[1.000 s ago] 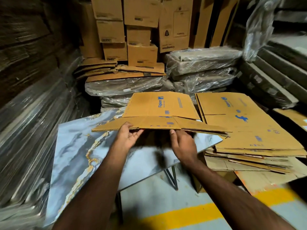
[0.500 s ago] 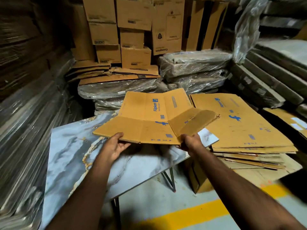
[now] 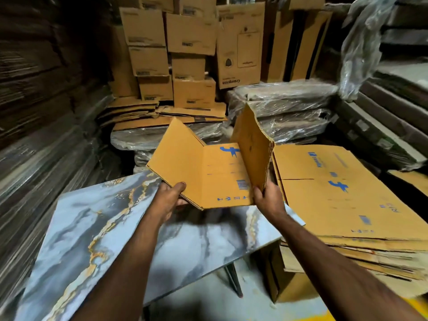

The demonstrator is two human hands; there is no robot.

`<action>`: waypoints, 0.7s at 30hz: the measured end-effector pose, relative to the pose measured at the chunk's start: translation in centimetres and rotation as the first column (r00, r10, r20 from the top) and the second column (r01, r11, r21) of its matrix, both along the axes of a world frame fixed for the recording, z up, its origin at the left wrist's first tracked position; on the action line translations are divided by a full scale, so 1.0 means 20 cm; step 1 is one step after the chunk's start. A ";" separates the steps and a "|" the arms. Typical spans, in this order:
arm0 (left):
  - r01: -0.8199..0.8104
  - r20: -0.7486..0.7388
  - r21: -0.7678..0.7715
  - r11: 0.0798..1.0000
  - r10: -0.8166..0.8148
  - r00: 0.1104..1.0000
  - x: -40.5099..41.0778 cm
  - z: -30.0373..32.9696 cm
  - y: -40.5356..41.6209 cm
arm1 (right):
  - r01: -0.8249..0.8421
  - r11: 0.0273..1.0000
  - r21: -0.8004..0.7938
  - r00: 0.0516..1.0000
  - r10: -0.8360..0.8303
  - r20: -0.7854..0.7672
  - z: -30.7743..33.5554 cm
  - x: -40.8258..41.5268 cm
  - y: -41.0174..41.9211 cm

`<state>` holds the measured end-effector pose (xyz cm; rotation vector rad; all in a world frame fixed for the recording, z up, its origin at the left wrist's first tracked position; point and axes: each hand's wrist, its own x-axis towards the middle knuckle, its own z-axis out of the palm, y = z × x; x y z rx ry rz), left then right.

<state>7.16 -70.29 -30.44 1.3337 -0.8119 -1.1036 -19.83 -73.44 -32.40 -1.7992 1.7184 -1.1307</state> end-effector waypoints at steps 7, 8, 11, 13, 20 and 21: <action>0.017 -0.009 -0.060 0.998 -0.017 1.000 -0.63 0.04 -0.51 | 0.010 0.985 -0.175 1.000 -0.008 0.011 0.11 -0.65 -0.42; 0.019 -0.006 -0.057 0.998 -0.020 1.000 -0.73 0.05 -0.58 | 0.024 0.983 -0.180 1.000 -0.023 0.009 0.12 -0.75 -0.47; 0.058 0.017 -0.064 0.996 -0.057 0.998 -1.02 0.08 -0.78 | 0.068 0.982 -0.178 0.998 -0.066 0.016 0.13 -1.03 -0.60; 0.089 0.009 -0.061 0.994 -0.089 0.996 -1.21 0.07 -0.90 | 0.103 0.976 -0.191 0.995 -0.102 0.017 0.12 -1.22 -0.68; 0.193 -0.147 -0.015 0.981 -0.193 0.970 -1.82 -0.07 -1.20 | 0.207 0.951 -0.232 0.977 -0.215 -0.011 -0.01 -1.79 -0.86; 0.213 -0.188 0.037 0.976 -0.203 0.961 -1.88 -0.12 -1.23 | 0.220 0.955 -0.201 0.973 -0.228 -0.020 -0.05 -1.85 -0.87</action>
